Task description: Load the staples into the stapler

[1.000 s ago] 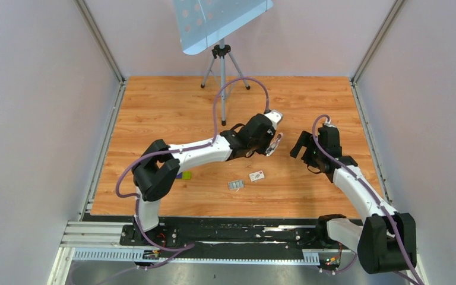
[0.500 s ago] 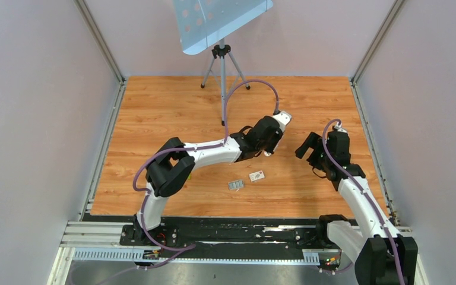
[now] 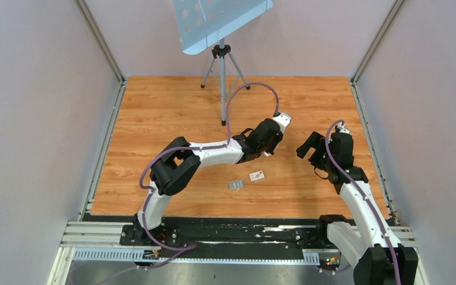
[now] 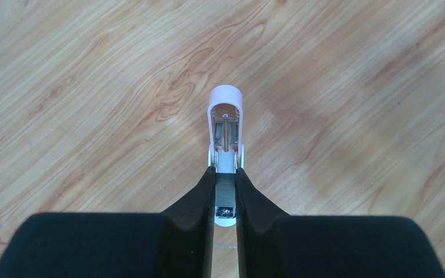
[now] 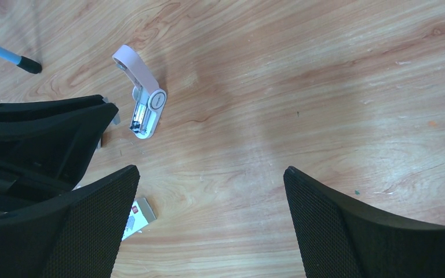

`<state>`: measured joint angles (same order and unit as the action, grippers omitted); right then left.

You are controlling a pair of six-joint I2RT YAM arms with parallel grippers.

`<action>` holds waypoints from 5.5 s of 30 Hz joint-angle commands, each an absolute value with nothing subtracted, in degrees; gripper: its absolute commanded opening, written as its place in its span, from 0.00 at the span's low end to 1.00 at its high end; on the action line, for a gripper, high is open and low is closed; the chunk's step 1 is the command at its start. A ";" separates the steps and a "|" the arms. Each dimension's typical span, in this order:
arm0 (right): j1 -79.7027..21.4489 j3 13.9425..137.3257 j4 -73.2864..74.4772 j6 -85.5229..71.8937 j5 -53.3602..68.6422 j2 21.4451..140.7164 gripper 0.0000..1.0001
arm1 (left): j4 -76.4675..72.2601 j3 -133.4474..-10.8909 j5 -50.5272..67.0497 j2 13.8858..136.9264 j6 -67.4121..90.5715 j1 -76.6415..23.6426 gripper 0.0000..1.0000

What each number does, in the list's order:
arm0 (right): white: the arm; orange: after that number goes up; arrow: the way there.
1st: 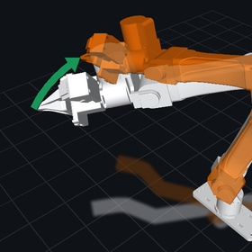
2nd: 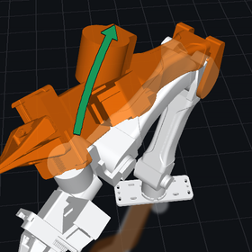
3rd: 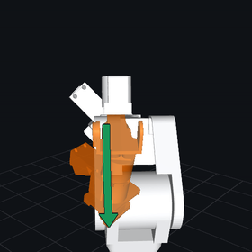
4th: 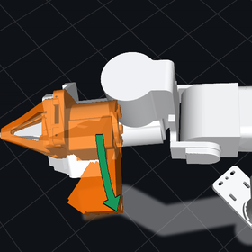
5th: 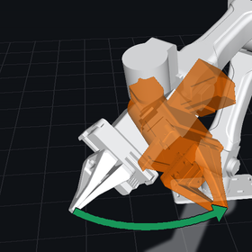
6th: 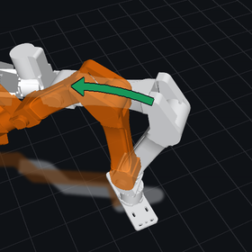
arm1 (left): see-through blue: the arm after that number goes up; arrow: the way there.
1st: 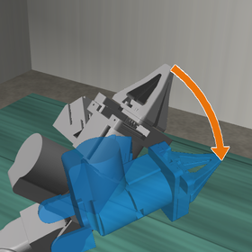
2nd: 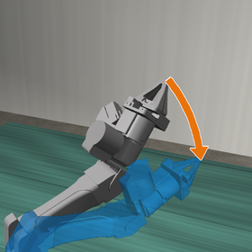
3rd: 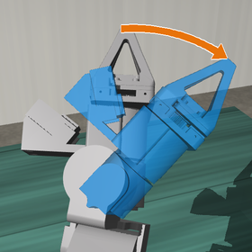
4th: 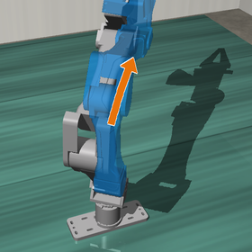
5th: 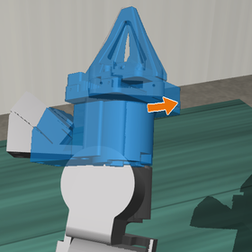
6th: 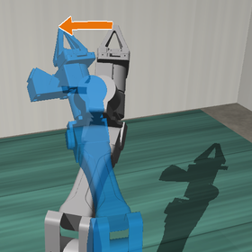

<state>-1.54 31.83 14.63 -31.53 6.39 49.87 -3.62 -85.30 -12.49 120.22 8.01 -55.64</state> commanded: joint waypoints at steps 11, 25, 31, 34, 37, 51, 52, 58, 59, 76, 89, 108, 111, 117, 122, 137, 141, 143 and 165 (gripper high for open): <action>-0.57 30.85 15.82 -30.45 7.51 48.76 1.00 | -7.23 -83.19 -14.00 122.65 7.64 -55.72 0.14; -0.53 30.68 15.58 -30.48 7.98 48.93 1.00 | -7.67 -82.97 -13.52 123.55 8.44 -55.72 0.14; -0.61 30.51 15.56 -30.33 7.91 48.86 1.00 | -7.89 -82.97 -13.52 124.56 8.76 -55.72 0.14; -0.58 30.59 15.47 -30.32 7.94 48.89 1.00 | -8.00 -83.05 -13.63 124.87 8.71 -55.68 0.14; -0.51 30.74 15.31 -30.30 7.96 49.03 1.00 | -7.92 -83.06 -13.75 124.96 8.52 -55.71 0.14; -0.53 30.81 14.46 -30.40 8.40 49.95 1.00 | -7.60 -83.26 -14.15 125.46 8.35 -55.72 0.14; -0.55 30.77 14.42 -30.41 8.36 50.00 1.00 | -7.56 -83.19 -14.04 125.40 8.33 -55.67 0.14; 1.18 30.68 14.22 -30.40 8.56 50.04 1.00 | -7.82 -83.16 -13.47 125.47 8.72 -55.70 0.14; 1.16 30.67 14.24 -30.40 8.54 50.01 1.00 | -7.84 -83.15 -13.45 125.58 8.85 -55.68 0.14; 1.29 30.06 13.96 -30.50 9.08 49.52 1.00 | -7.56 -82.86 -11.69 123.88 9.82 -55.69 0.13; 1.25 29.53 13.75 -30.51 9.25 49.02 1.00 | -5.41 -84.42 -8.59 122.70 9.10 -55.72 0.13; 1.29 29.18 13.02 -30.73 9.59 49.53 1.00 | -4.71 -85.43 -7.56 122.56 8.15 -55.33 0.14; 1.26 29.24 12.93 -30.76 9.65 49.59 1.00 | -4.66 -85.36 -6.62 122.54 8.41 -55.20 0.14; 1.25 29.22 12.65 -30.92 9.76 49.86 1.00 | -4.57 -85.47 -6.64 121.87 8.78 -54.83 0.15; 1.32 29.35 12.34 -31.15 10.02 50.21 1.00 | -4.14 -85.95 -6.45 121.04 8.64 -54.73 0.15; 1.32 29.53 11.96 -31.48 10.27 50.79 1.00 | -4.13 -86.03 -6.42 120.40 8.26 -54.76 0.15; 1.29 29.45 11.95 -31.49 10.33 50.71 1.00 | -4.01 -85.96 -6.37 120.64 8.55 -54.65 0.15; 1.32 29.44 11.97 -31.51 10.29 50.69 1.00 | -4.16 -85.89 -6.66 120.88 8.89 -54.68 0.15; 1.30 28.87 11.58 -31.22 10.46 50.42 1.00 | -6.28 -85.84 -10.94 122.59 14.11 -54.82 0.15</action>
